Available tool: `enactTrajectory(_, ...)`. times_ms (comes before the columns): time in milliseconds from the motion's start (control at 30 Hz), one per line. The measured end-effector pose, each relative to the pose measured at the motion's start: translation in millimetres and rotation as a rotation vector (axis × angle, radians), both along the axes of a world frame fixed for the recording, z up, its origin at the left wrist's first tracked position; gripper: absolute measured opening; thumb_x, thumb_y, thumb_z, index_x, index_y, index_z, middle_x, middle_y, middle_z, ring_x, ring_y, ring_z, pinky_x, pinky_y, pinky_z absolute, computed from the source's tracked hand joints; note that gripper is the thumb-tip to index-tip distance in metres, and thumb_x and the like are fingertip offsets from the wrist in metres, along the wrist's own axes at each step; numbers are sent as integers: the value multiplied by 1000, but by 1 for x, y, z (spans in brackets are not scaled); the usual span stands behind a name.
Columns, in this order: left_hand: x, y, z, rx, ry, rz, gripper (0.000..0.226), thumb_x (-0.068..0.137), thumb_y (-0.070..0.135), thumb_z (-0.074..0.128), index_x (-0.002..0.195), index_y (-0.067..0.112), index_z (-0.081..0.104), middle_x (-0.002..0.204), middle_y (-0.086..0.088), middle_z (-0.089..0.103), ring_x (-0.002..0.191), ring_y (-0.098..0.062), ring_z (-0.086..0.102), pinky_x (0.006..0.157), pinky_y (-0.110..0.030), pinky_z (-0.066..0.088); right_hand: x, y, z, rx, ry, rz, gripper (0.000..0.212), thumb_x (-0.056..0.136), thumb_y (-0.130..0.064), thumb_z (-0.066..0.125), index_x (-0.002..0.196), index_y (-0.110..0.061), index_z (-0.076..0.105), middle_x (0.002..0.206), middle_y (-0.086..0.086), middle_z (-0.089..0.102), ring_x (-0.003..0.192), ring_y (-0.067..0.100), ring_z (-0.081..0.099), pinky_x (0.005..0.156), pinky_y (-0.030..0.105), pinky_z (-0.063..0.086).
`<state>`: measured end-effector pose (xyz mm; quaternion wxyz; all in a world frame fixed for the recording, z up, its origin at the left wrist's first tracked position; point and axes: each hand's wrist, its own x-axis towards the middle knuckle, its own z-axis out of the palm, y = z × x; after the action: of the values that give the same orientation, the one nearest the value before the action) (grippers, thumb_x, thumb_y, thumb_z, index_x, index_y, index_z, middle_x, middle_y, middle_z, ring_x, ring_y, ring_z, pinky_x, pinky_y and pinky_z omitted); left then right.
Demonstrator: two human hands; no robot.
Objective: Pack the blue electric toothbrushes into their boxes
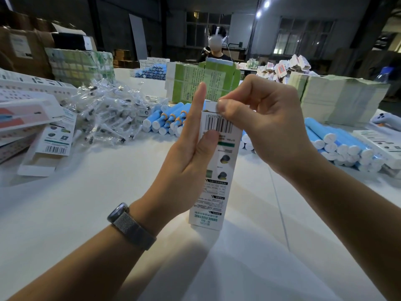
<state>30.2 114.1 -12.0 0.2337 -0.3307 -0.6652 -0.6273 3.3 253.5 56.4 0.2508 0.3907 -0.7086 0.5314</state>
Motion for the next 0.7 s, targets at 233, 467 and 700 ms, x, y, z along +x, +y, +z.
enactTrajectory(233, -1, 0, -1, -18, 34, -2, 53, 105, 36, 36, 143, 67, 16, 147, 28, 47, 134, -5, 51, 103, -25, 48, -1, 4, 6, 43, -39, -15, 17, 80, -15, 68, 65, -19, 62, 65, -9, 64, 69, 12, 59, 73, 28, 48)
enactTrajectory(467, -1, 2, -3, 21, 61, 31, 41, 103, 35, 38, 134, 62, 36, 132, 11, 59, 114, -11, 62, 93, -35, 53, -2, 8, 6, 111, 21, 41, 13, 82, -11, 67, 70, -12, 64, 77, 7, 64, 75, 13, 59, 72, 23, 47)
enactTrajectory(700, -3, 3, -3, 87, 80, -18, 20, 105, 22, 36, 120, 35, 36, 105, 6, 59, 88, -10, 63, 75, -27, 51, -6, 8, -12, 25, 56, 150, 19, 86, -7, 72, 98, -20, 68, 94, 10, 65, 92, 18, 64, 66, 30, 56)
